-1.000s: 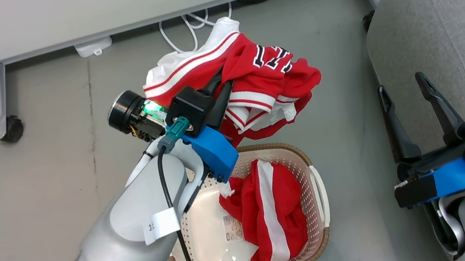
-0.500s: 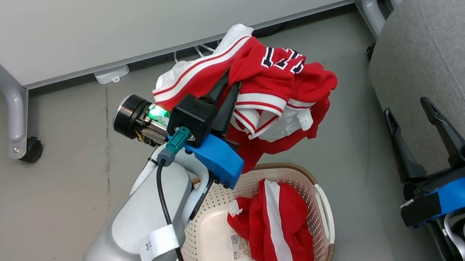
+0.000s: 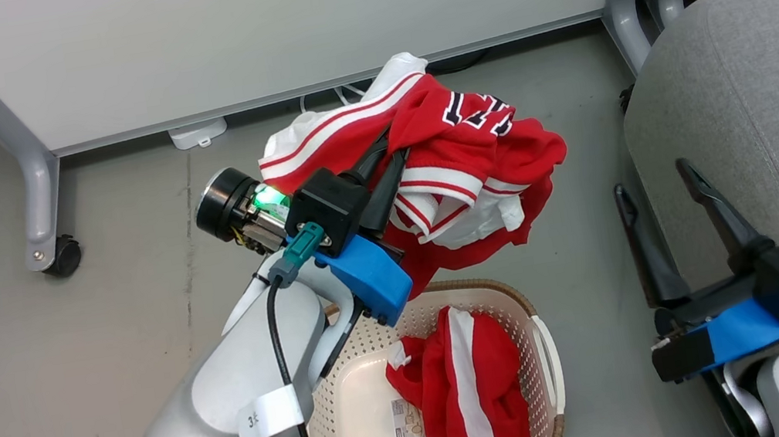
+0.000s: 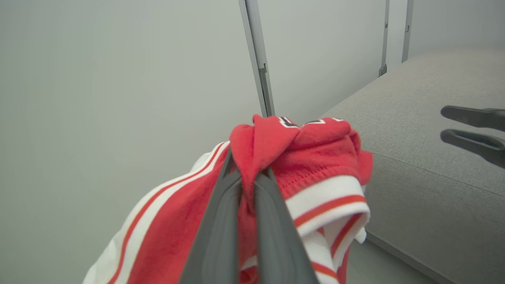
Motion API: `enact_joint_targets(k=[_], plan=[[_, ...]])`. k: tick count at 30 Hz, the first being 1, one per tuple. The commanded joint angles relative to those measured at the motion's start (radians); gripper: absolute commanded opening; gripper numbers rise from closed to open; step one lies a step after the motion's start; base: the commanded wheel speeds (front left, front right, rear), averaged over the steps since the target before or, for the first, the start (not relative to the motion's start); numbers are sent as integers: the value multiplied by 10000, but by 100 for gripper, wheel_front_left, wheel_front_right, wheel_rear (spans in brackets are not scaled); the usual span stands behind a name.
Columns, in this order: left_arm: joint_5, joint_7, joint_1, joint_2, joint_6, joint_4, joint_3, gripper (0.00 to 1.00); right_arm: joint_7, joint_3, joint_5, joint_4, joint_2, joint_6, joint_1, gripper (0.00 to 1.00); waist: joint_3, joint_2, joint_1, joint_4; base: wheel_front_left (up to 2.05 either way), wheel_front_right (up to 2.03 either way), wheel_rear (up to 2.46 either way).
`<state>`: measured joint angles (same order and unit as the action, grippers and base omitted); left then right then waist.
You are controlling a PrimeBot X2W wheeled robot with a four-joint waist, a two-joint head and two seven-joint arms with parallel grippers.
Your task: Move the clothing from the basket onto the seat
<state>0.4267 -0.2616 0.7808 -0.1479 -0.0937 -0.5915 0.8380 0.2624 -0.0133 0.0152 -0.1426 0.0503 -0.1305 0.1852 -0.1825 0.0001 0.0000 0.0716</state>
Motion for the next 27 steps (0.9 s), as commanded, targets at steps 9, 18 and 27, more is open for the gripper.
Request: enact_joint_targets(k=[9,18,27], plan=[[-56,-51,23,64,17,72,12,0,38,-1425,-240,-10,812,-5,1091,100,-111,-1,0,104,0,0,0],[-174,-51,156,214,-1,163,136,0,37,-2604,-302,-864,1425,-3,2194,100,-267,-1,0,321,0,0,0],[-281,-51,210,374,-24,243,278,0,37,-3457,-393,-2133,1909,-3,3191,100,-363,-1,0,553,0,0,0]])
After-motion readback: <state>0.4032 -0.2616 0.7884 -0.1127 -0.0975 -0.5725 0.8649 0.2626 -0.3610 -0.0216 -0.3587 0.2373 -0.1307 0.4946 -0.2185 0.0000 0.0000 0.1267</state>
